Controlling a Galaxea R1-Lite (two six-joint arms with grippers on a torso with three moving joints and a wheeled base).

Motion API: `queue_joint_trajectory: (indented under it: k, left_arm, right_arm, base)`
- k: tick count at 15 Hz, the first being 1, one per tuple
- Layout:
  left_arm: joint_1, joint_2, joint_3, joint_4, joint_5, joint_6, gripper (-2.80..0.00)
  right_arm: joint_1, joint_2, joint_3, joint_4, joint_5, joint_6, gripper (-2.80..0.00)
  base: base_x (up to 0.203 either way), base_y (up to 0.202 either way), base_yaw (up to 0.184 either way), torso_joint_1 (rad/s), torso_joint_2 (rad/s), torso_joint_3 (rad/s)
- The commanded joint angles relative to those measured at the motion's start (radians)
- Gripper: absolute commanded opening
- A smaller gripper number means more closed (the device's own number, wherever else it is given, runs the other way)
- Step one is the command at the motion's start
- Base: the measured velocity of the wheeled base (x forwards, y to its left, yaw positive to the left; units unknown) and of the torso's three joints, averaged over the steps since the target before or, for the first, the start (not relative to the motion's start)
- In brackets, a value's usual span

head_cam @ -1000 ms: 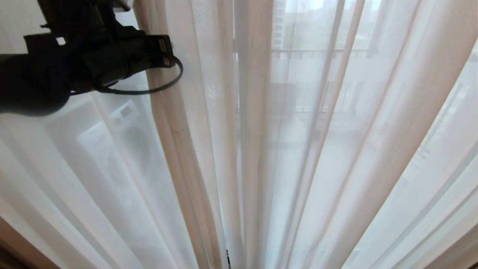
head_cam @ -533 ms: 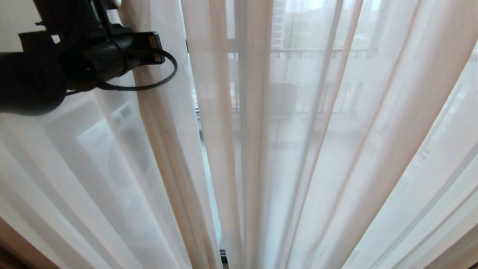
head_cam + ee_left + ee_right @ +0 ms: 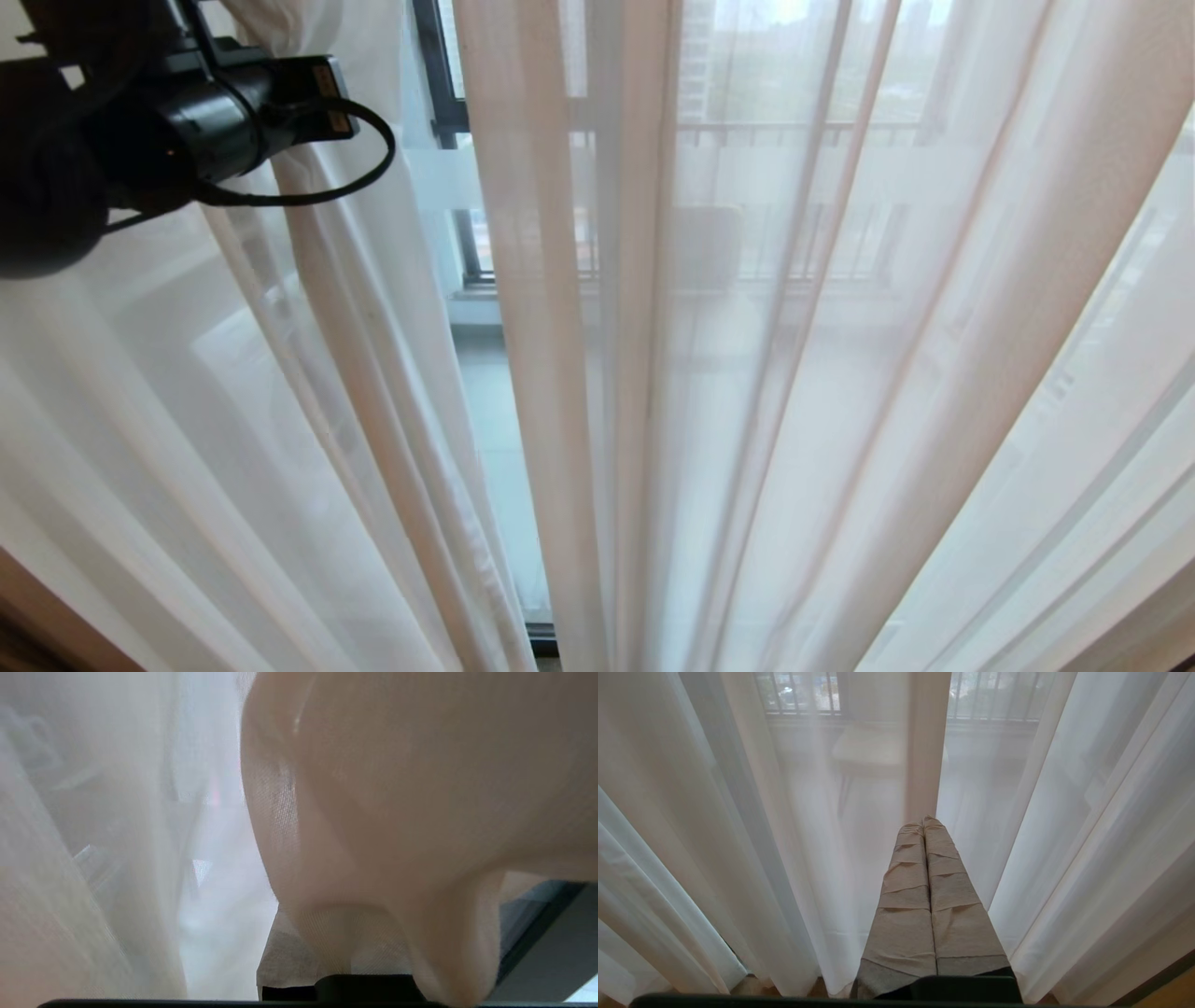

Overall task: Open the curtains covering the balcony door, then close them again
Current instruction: Pull the inner curtains open on both sides

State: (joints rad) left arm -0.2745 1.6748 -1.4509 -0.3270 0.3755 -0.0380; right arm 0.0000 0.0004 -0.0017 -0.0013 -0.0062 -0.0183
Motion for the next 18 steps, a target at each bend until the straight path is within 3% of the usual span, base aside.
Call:
queue_joint_trajectory:
  k: [1,10,16,18]
  left_arm:
    - [0.015,-0.024,0.0,-0.001,0.002,0.0,-2.8]
    - [0.113,-0.057,0.007,0.001,0.003,0.009,-2.8]
    - [0.181,-0.086,0.035,0.119,-0.014,-0.002,-2.8]
    - [0.196,-0.09,0.045,0.155,-0.049,-0.013,-2.8]
  right_arm:
    - [0.0,0.0,0.0,0.0,0.0,0.0,-2.8]
    - [0.0,0.0,0.0,0.0,0.0,-0.002,-2.8]
    - [0.0,0.0,0.0,0.0,0.0,-0.002,-2.8]
    - [0.0,0.0,0.0,0.0,0.0,0.0,-2.8]
  base:
    - [0.0,0.0,0.0,0.0,0.0,0.0]
    - [0.0,0.0,0.0,0.0,0.0,0.0]
    - [0.0,0.0,0.0,0.0,0.0,0.0]
    - [0.0,0.0,0.0,0.0,0.0,0.0]
